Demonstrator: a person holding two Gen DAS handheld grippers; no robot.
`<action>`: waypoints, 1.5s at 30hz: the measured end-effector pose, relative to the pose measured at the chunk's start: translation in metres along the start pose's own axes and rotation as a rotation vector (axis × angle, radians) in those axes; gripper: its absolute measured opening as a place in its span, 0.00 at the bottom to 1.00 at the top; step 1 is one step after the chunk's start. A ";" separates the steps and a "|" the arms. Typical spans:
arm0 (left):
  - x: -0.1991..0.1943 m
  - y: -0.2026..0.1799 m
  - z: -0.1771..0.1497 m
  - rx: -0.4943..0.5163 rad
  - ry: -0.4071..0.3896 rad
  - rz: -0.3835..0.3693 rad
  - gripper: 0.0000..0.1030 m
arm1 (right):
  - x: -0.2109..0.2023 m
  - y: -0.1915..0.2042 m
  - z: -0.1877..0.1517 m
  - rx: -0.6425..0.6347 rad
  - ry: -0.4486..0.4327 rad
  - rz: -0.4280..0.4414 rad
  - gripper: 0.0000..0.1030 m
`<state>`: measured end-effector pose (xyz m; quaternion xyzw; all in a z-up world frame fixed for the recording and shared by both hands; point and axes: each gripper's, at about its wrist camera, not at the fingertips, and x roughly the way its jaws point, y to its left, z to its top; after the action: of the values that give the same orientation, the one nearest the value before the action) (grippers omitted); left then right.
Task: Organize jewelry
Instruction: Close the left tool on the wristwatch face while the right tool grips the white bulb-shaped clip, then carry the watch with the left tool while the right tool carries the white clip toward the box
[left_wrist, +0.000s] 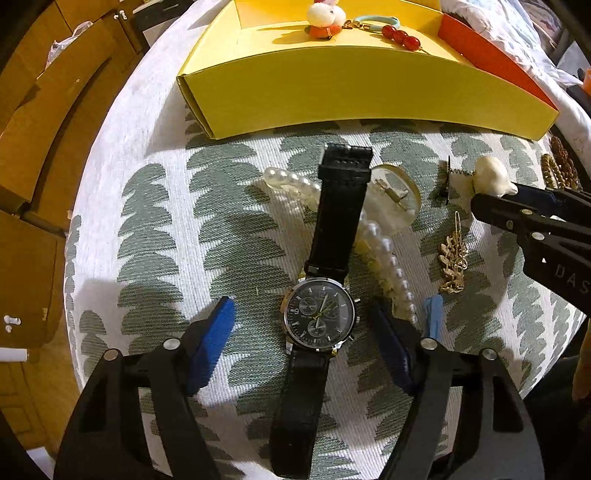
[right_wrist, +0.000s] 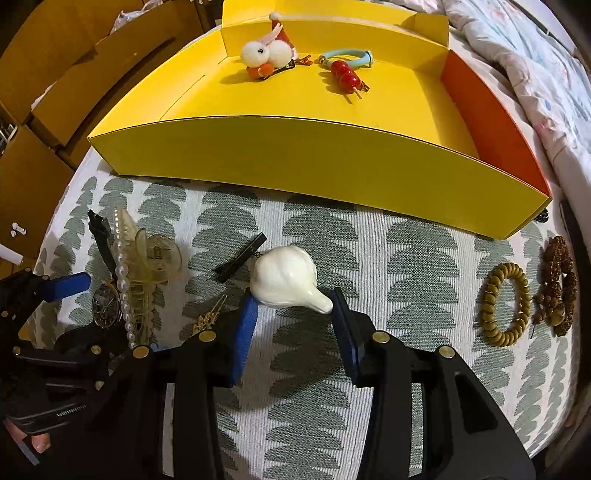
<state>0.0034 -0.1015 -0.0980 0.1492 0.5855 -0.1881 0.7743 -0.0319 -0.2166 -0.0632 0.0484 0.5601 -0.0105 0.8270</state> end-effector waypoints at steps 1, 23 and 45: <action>-0.002 0.002 0.000 -0.003 -0.004 -0.001 0.63 | 0.000 0.000 0.000 0.001 0.001 0.003 0.40; -0.016 0.031 0.002 -0.043 -0.011 -0.078 0.40 | -0.019 -0.024 -0.002 0.085 -0.025 0.066 0.36; -0.104 0.053 -0.004 -0.081 -0.169 -0.170 0.40 | -0.097 -0.033 0.019 0.109 -0.192 0.297 0.32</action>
<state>-0.0010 -0.0404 0.0013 0.0510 0.5357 -0.2412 0.8076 -0.0531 -0.2544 0.0315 0.1743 0.4636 0.0767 0.8653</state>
